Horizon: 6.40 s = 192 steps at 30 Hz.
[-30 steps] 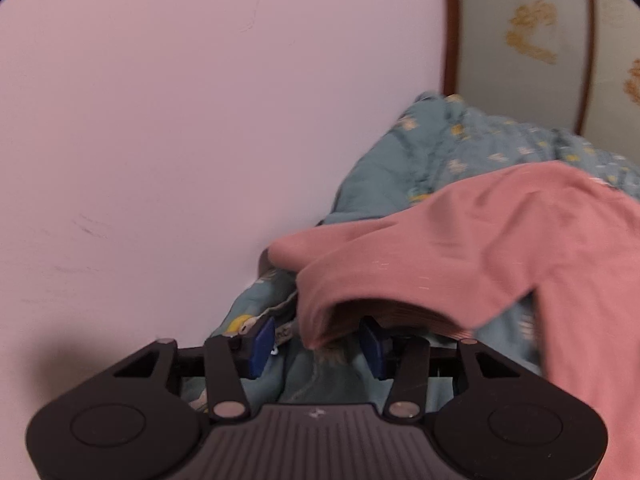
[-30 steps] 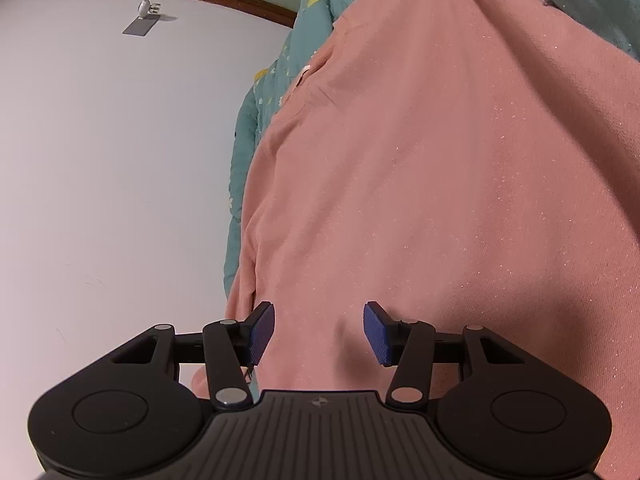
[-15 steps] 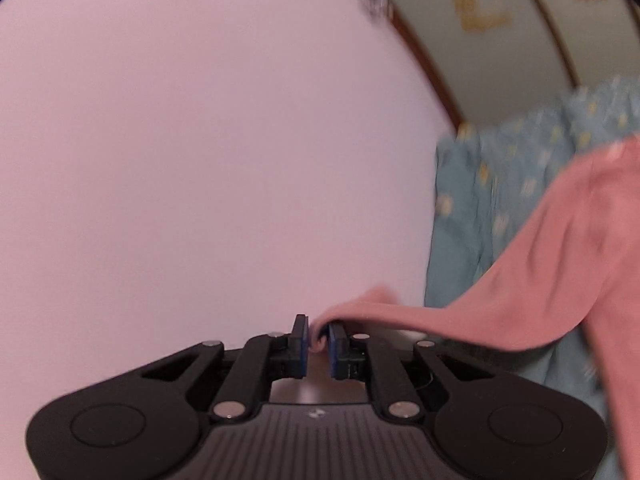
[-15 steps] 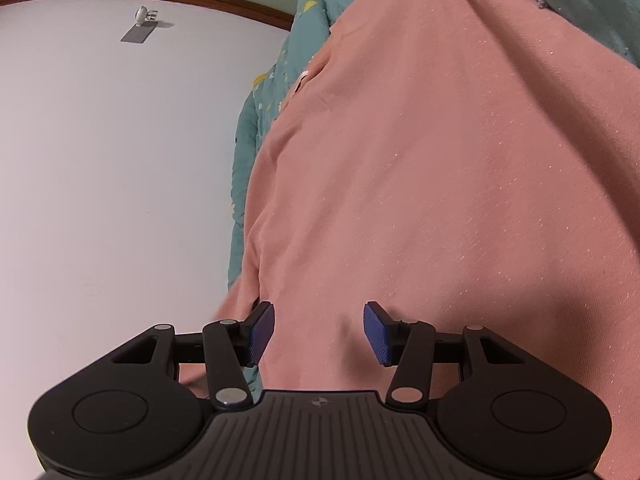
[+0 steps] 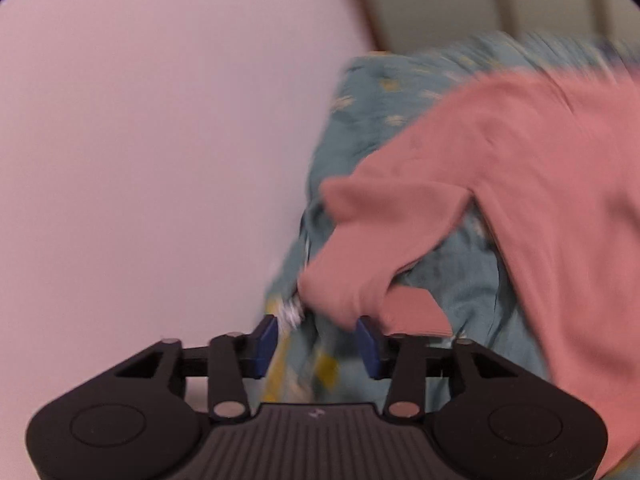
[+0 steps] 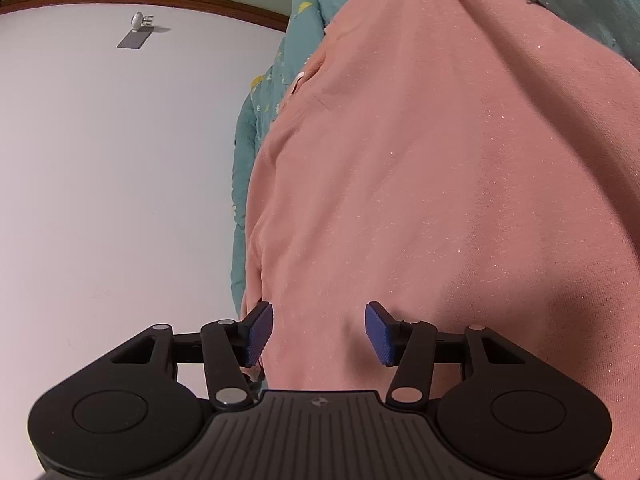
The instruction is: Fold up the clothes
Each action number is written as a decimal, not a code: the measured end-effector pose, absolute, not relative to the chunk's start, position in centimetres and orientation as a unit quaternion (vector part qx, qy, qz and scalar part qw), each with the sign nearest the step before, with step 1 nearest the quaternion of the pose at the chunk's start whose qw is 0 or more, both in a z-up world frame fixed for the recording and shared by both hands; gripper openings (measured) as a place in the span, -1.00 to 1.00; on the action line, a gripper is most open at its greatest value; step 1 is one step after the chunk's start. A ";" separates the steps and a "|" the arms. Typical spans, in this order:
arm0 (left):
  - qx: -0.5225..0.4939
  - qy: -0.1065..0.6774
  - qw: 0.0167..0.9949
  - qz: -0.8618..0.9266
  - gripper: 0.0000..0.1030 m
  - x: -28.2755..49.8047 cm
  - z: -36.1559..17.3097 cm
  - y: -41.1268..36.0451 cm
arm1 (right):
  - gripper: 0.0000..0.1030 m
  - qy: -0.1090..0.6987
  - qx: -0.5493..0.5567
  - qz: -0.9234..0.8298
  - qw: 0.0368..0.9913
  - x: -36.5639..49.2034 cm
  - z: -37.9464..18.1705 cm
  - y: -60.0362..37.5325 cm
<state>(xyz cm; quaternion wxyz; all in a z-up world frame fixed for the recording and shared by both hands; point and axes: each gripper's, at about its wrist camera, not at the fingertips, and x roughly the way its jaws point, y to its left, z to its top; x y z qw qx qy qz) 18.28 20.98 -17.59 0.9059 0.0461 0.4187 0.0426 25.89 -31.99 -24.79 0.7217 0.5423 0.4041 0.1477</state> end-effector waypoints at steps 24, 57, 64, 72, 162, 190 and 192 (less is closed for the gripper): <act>0.441 0.221 0.851 0.178 -0.82 22.2 -11.6 14.1 | 0.01 0.406 0.563 0.137 0.707 26.1 -25.4 -32.4; 0.313 0.343 0.884 -0.044 -0.12 24.0 -22.2 11.4 | 0.07 0.418 0.569 0.132 0.696 26.3 -26.2 -32.4; 0.361 0.250 0.898 -0.027 -0.07 24.9 -23.7 9.0 | 0.07 0.427 0.576 0.129 0.685 26.4 -26.8 -32.4; 0.265 0.220 0.938 0.046 -0.93 26.2 -20.4 11.1 | 0.07 0.437 0.575 0.124 0.681 26.6 -27.3 -32.1; 0.351 0.395 0.848 -0.038 -0.85 54.1 -23.6 7.2 | 0.08 0.464 0.526 0.160 0.695 29.6 -28.9 -30.3; 0.100 0.398 0.911 -0.042 0.08 29.9 -19.4 13.4 | 0.10 0.470 0.508 0.165 0.702 28.6 -28.1 -28.8; 0.119 0.398 0.909 -0.036 0.08 30.1 -20.2 12.9 | 0.10 0.471 0.509 0.165 0.702 28.4 -28.1 -28.8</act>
